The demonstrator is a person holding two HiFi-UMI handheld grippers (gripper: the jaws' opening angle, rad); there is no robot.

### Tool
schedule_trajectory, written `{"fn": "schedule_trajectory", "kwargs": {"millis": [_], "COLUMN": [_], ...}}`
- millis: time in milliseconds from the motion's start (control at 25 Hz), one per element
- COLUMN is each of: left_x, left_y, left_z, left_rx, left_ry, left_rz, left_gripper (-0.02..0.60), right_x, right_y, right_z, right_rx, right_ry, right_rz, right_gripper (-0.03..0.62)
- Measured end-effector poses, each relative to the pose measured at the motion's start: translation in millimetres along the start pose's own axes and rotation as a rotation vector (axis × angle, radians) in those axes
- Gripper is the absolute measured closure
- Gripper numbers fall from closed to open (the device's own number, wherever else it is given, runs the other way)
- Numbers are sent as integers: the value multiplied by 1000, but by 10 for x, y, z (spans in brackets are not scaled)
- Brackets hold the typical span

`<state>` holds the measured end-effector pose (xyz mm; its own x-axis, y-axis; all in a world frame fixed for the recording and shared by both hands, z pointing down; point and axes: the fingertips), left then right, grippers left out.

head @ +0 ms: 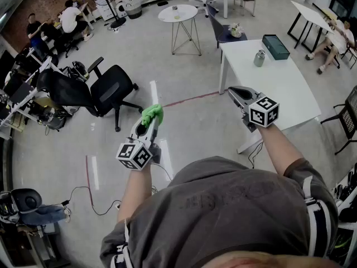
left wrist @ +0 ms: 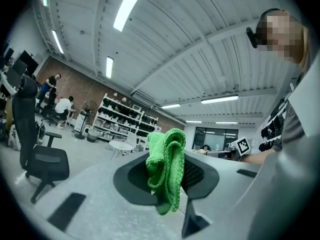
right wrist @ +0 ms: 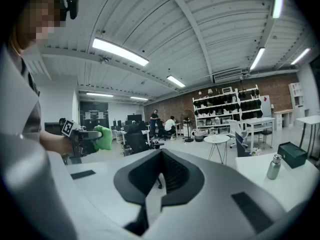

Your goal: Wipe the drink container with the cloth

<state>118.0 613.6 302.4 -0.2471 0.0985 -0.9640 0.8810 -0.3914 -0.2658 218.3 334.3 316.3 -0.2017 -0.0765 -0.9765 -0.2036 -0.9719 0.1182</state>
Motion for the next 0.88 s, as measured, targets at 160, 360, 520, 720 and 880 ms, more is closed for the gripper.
{"fn": "schedule_trajectory", "kwargs": {"millis": [160,360,520,720,880], "left_x": [30,32,23,-15,-77], "left_y": [-2,92,173,335,516], "left_z": [60,142,199,311,448], "left_rx": [-3,-3,-1,11,24], "left_ry": [4,6,8,12,17], "left_rz": [4,7,11,14,12], "left_gripper": [489,489,489,489,489], "right_x": [50,77,88,102,98], "right_y": [37,126,167,240,382], "right_z": [35,-15,-47,-144,-307], "right_rx": [5,7,19,57,73], "right_ry": [5,2,-5,-10,-9], "right_rz": [-12,-22,-26,0,-19], "right_gripper": [605,605,605,603,602]}}
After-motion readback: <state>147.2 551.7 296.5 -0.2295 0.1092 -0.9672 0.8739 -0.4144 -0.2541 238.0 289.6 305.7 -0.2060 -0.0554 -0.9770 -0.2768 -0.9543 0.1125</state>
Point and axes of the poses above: the fingertips, and each gripper's own axes: z forward along the fingers, y to its right, x out of its top, and after that the axes turned 1 degree about -y, right-handed
